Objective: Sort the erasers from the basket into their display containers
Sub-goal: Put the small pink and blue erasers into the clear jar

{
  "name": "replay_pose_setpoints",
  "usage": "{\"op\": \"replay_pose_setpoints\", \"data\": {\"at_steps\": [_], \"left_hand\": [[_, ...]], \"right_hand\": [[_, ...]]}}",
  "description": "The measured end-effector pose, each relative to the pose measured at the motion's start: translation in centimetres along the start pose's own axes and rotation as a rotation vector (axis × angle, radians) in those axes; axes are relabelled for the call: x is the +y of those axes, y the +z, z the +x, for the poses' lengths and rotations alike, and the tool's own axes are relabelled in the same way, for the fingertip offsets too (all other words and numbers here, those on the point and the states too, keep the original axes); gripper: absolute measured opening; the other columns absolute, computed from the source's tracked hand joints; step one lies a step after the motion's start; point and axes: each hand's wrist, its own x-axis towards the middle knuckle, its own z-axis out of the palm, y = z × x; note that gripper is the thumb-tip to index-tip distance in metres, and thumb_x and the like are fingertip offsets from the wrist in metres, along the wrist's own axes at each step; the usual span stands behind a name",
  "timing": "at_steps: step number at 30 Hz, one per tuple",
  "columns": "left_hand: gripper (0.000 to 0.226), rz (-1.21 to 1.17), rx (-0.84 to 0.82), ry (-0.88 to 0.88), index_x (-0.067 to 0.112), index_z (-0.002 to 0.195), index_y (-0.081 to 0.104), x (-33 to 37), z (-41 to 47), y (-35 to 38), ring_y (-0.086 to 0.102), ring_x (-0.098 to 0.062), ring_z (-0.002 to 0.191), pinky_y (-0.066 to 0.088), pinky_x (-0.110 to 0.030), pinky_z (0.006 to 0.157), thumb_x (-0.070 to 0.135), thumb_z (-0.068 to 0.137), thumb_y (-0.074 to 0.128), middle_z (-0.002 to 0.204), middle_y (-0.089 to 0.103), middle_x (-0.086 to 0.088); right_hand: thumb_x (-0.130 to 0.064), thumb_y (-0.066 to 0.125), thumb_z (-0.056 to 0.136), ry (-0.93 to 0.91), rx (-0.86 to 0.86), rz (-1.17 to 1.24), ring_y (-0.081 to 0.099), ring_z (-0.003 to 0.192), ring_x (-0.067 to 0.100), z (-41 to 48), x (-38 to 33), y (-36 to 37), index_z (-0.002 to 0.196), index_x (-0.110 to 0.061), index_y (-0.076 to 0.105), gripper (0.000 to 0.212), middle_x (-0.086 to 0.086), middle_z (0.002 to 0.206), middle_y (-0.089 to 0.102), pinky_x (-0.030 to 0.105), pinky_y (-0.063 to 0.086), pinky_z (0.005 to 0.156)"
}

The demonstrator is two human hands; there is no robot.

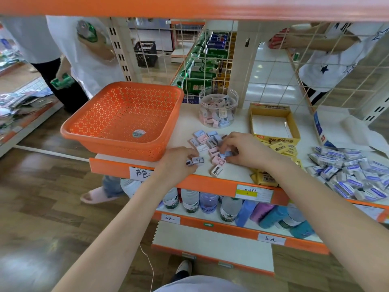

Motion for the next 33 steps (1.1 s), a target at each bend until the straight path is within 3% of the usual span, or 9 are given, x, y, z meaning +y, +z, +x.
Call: {"op": "replay_pose_setpoints", "data": {"at_steps": [5,9,16,19,24,26,29,31,33], "left_hand": [[0.035,-0.073,0.065,-0.013,0.018,0.119,0.063,-0.1,0.1,0.3,0.051,-0.004,0.089,0.035,-0.014,0.075,0.023,0.085,0.068,0.115,0.064,-0.001],[0.035,-0.116,0.095,-0.016,0.016,0.119,0.063,0.0,0.2,0.5,0.051,-0.005,0.089,0.036,-0.013,0.076,0.021,0.085,0.069,0.113,0.064,-0.002],[0.036,-0.116,0.091,-0.016,0.015,0.12,0.062,0.3,0.5,0.4,0.051,-0.004,0.09,0.035,-0.012,0.077,0.023,0.086,0.068,0.114,0.064,-0.002],[0.035,-0.142,0.099,-0.017,0.016,0.12,0.062,0.6,1.0,0.2,0.051,-0.004,0.089,0.034,-0.01,0.073,0.023,0.086,0.068,0.113,0.064,0.0],[0.027,-0.166,0.18,0.044,0.017,0.11,0.066,2.2,2.7,-1.2,0.056,-0.006,0.085,0.035,-0.006,0.068,0.018,0.083,0.07,0.102,0.067,0.003],[0.023,-0.173,0.221,0.071,0.022,0.105,0.067,3.1,3.7,-2.3,0.058,-0.007,0.085,0.036,-0.007,0.064,0.018,0.083,0.07,0.093,0.063,0.009],[0.028,-0.161,0.278,0.085,0.016,0.113,0.066,4.4,5.6,-3.9,0.056,-0.008,0.085,0.04,-0.015,0.069,0.018,0.085,0.068,0.094,0.059,0.011],[0.032,-0.142,0.293,0.094,0.012,0.118,0.063,4.9,7.3,-4.8,0.054,-0.007,0.086,0.042,-0.017,0.076,0.019,0.086,0.066,0.105,0.063,0.006],[0.025,-0.162,0.29,0.069,0.012,0.112,0.065,5.0,9.2,-5.7,0.057,-0.008,0.08,0.043,-0.012,0.073,0.022,0.088,0.064,0.105,0.066,0.001]], "right_hand": [[-0.021,0.07,0.08,-0.001,0.005,-0.005,0.052,0.091,0.01,-0.1,0.2,-0.2,0.109,-0.023,0.065,0.03,-0.005,0.111,0.057,0.016,0.032,0.07],[-0.021,0.069,0.08,0.003,-0.039,-0.016,0.044,0.084,0.005,0.1,-0.2,-0.2,0.113,-0.02,0.062,0.033,-0.004,0.109,0.057,0.014,0.029,0.066],[-0.024,0.072,0.075,0.049,-0.049,-0.003,0.046,0.079,0.005,0.4,0.0,-0.1,0.11,-0.02,0.059,0.038,-0.008,0.095,0.055,0.017,0.031,0.064],[-0.027,0.072,0.076,0.045,-0.034,0.031,0.049,0.081,0.005,0.4,0.1,-0.4,0.104,-0.024,0.058,0.032,-0.013,0.09,0.051,0.011,0.031,0.06],[-0.028,0.071,0.079,0.058,0.055,0.109,0.049,0.096,0.006,0.9,0.2,-3.1,0.11,-0.025,0.058,0.034,-0.011,0.104,0.051,0.02,0.038,0.078],[-0.024,0.07,0.079,0.071,0.127,0.13,0.049,0.094,0.007,1.5,0.2,-4.4,0.109,-0.026,0.058,0.032,-0.011,0.104,0.051,0.017,0.038,0.074],[-0.021,0.069,0.082,0.121,0.224,0.188,0.051,0.088,0.006,2.8,0.6,-6.1,0.111,-0.024,0.059,0.031,-0.013,0.1,0.051,0.008,0.036,0.065],[-0.021,0.069,0.083,0.171,0.272,0.257,0.054,0.088,0.006,3.8,0.9,-7.0,0.114,-0.023,0.06,0.032,-0.011,0.103,0.056,0.008,0.038,0.066],[-0.018,0.069,0.084,0.199,0.359,0.311,0.055,0.091,0.007,4.6,1.4,-7.5,0.114,-0.02,0.063,0.031,-0.004,0.109,0.062,0.013,0.04,0.073]]}}
